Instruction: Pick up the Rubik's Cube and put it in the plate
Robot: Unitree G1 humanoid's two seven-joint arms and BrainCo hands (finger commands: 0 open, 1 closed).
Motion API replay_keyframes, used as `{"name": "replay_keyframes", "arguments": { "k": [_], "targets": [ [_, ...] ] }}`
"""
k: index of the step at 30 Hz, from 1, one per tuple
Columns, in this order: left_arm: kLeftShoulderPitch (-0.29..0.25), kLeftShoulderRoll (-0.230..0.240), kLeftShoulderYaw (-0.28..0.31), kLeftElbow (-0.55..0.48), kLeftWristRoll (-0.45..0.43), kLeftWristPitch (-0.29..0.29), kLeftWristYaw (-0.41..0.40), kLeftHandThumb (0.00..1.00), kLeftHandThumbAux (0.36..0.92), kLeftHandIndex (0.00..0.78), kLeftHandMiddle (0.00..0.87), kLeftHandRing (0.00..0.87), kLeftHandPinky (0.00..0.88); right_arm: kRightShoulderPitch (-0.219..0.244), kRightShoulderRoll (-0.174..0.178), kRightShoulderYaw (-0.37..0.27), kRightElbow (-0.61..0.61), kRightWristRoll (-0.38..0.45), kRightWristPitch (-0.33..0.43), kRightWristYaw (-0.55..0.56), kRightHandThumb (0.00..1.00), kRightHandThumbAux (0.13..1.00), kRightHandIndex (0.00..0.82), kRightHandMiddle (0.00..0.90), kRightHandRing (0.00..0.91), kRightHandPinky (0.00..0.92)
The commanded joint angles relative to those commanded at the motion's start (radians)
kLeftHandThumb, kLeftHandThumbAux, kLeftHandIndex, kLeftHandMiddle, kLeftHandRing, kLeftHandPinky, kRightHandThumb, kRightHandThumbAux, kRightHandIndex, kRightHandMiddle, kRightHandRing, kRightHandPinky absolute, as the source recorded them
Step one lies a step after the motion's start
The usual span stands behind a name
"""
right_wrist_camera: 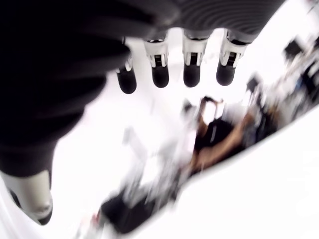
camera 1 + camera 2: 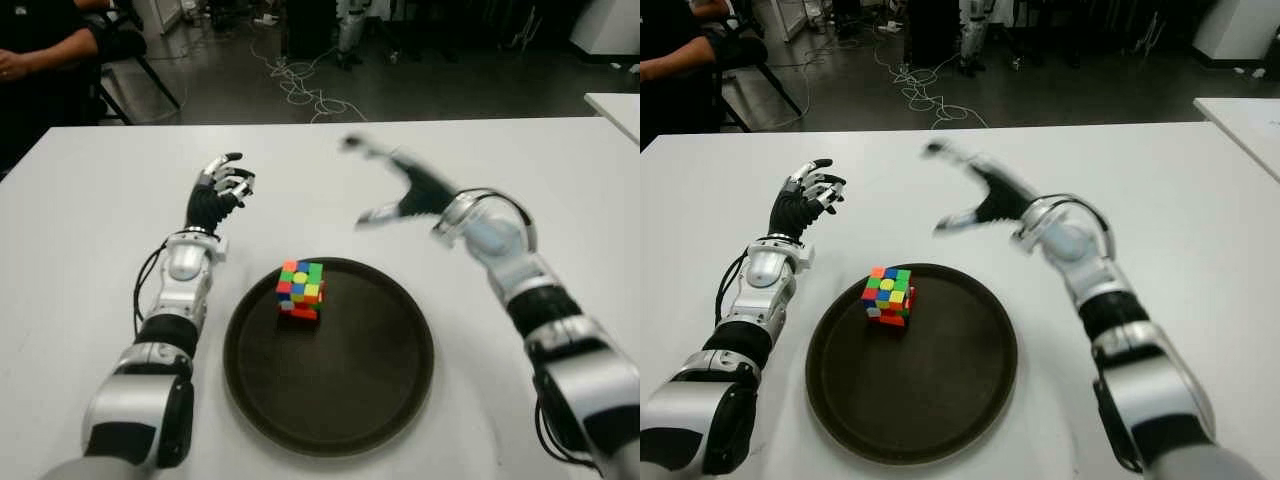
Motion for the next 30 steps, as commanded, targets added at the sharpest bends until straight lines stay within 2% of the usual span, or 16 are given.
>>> {"name": "replay_keyframes", "arguments": {
  "k": [4, 7, 9, 12, 14, 17, 22, 30],
  "targets": [
    [0.001, 0.0, 0.003, 0.004, -0.003, -0.004, 0.0, 0.304, 0.692, 0.225, 0.421, 0.49, 0.566, -0.007, 0.04, -0.107, 0.097, 0.092, 0.136, -0.059, 0.0, 0.688, 0.187, 0.227, 0.238, 0.281],
    [0.001, 0.0, 0.005, 0.008, -0.005, -0.003, -0.002, 0.303, 0.69, 0.224, 0.416, 0.487, 0.562, -0.014, 0.046, -0.166, 0.148, 0.135, 0.248, -0.069, 0.003, 0.717, 0.203, 0.249, 0.269, 0.311],
    [-0.001, 0.0, 0.006, 0.01, -0.007, -0.003, -0.003, 0.301, 0.69, 0.224, 0.417, 0.487, 0.556, -0.021, 0.048, -0.187, 0.173, 0.14, 0.322, -0.1, 0.028, 0.732, 0.21, 0.262, 0.285, 0.333],
    [-0.003, -0.001, 0.008, 0.013, -0.009, -0.002, -0.005, 0.301, 0.692, 0.223, 0.421, 0.49, 0.553, -0.039, 0.055, -0.202, 0.186, 0.136, 0.379, -0.13, 0.061, 0.745, 0.215, 0.274, 0.303, 0.359],
    [-0.006, 0.0, 0.009, 0.015, -0.009, 0.0, -0.003, 0.302, 0.693, 0.222, 0.425, 0.493, 0.554, -0.073, 0.072, -0.204, 0.186, 0.125, 0.423, -0.171, 0.075, 0.751, 0.22, 0.281, 0.314, 0.373],
    [-0.01, 0.003, 0.01, 0.021, -0.008, 0.002, -0.002, 0.307, 0.692, 0.221, 0.425, 0.495, 0.557, -0.095, 0.088, -0.199, 0.184, 0.102, 0.446, -0.212, 0.086, 0.761, 0.235, 0.298, 0.337, 0.394],
    [-0.012, 0.005, 0.009, 0.03, -0.007, 0.0, -0.002, 0.302, 0.691, 0.222, 0.415, 0.484, 0.558, -0.091, 0.1, -0.185, 0.181, 0.069, 0.436, -0.256, 0.114, 0.799, 0.284, 0.35, 0.397, 0.44],
    [-0.015, 0.008, 0.009, 0.037, -0.007, 0.0, -0.007, 0.3, 0.683, 0.22, 0.408, 0.484, 0.559, -0.083, 0.102, -0.17, 0.183, 0.02, 0.412, -0.301, 0.238, 0.77, 0.33, 0.387, 0.43, 0.461]
  ]
}}
